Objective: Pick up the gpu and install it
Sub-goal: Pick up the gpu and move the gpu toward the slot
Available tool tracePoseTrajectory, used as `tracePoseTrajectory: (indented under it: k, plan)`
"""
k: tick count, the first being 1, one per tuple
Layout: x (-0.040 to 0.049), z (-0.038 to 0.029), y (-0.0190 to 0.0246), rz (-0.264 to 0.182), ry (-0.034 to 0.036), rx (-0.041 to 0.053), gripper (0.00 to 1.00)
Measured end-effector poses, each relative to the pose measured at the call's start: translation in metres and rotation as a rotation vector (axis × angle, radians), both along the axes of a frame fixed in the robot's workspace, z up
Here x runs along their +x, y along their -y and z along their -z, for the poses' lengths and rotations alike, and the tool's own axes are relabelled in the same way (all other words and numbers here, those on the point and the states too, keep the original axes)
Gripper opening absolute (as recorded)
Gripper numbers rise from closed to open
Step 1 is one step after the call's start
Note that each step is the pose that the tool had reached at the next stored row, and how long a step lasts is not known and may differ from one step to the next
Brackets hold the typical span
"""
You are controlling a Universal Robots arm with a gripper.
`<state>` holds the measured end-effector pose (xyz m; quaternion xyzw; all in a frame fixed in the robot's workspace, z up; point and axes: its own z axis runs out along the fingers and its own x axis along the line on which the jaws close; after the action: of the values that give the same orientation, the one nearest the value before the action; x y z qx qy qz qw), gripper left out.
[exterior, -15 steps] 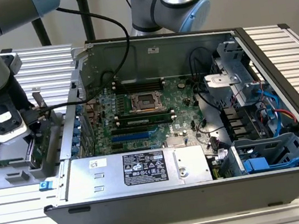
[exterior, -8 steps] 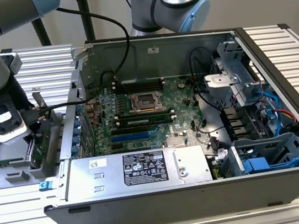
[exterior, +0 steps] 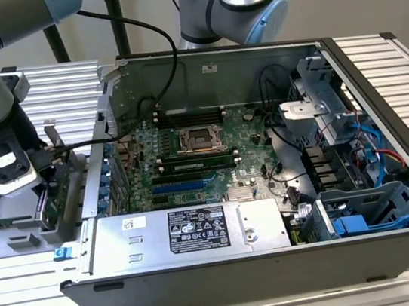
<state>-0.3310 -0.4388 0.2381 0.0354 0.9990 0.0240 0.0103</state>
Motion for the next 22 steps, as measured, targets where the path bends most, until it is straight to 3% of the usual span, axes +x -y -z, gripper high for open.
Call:
tracePoseTrajectory:
  k: [4, 22]
  plan:
    - [0.0001, -0.0011, -0.0001, 0.0, 0.0007, 0.0007, 0.0]
    - [0.0, -0.0195, 0.0, 0.0, -0.0007, 0.0001, 0.0]
